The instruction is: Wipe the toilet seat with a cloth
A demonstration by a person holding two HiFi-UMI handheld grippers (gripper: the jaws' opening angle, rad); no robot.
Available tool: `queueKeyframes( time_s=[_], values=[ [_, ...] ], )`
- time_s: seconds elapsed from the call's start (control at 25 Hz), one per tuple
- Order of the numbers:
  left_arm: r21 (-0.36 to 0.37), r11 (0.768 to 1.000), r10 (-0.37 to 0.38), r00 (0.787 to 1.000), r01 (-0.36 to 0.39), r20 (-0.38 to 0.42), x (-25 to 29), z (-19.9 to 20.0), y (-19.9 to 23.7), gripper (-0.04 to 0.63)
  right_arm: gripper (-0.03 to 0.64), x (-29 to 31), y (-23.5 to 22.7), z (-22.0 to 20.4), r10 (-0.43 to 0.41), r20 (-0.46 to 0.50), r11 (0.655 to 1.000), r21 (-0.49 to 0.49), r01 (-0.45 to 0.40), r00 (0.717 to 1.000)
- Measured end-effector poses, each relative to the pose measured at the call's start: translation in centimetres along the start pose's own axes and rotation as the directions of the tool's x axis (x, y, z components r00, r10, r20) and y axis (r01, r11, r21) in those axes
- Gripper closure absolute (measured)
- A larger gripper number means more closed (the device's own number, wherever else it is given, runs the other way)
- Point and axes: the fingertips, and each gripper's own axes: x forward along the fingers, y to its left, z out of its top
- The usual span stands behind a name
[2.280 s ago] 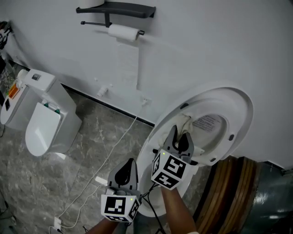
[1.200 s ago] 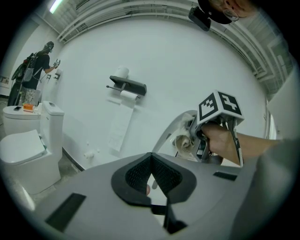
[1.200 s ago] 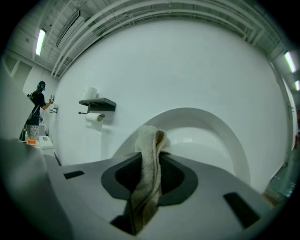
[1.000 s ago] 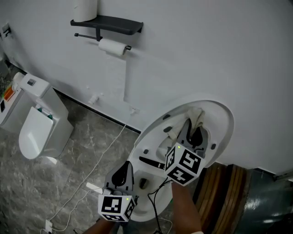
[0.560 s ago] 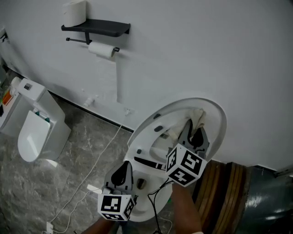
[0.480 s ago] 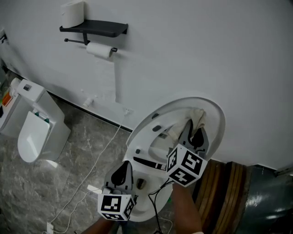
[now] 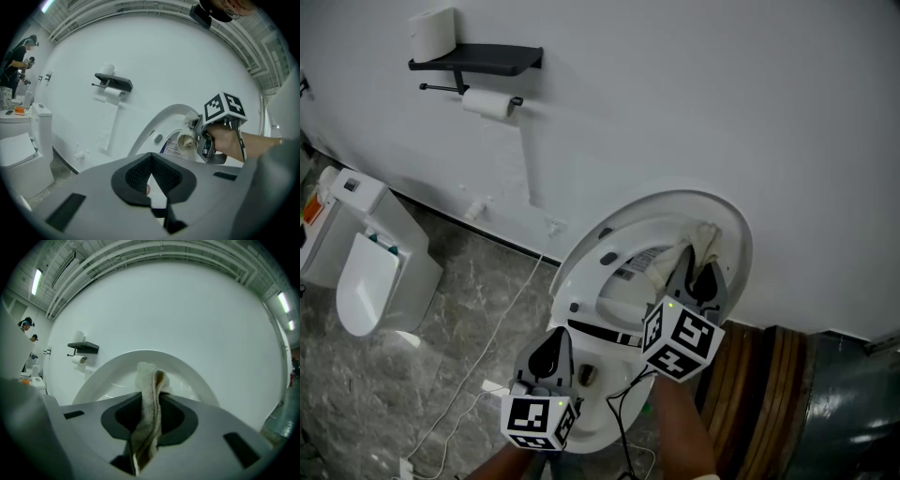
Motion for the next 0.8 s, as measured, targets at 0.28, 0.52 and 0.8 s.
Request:
queueKeyframes(
  time_s=[0.28,0.52,0.8],
  values=[
    [0.001,1.000,-0.003,1.000,0.003,-0.008,0.4,-0.2,-0.1,0.601,0.529,0.0,0.1,0.1,0.017,0.002,1.000,0.013,-0.017,1.000],
    [0.011,0.999,-0.037,0.999,0.037,-0.024,0.8,0.0,-0.6,0.601,0.529,-0.9,0.6,1.2,0.072,0.033,0.997,0.038,-0.073,0.997],
    [0.136,0.979,-0.143,0.988,0.151,-0.065,3.6,0.3,-1.8,0.601,0.528,-4.3,0.4,4.2,0.139,0.083,0.990,0.006,-0.140,0.987]
  ],
)
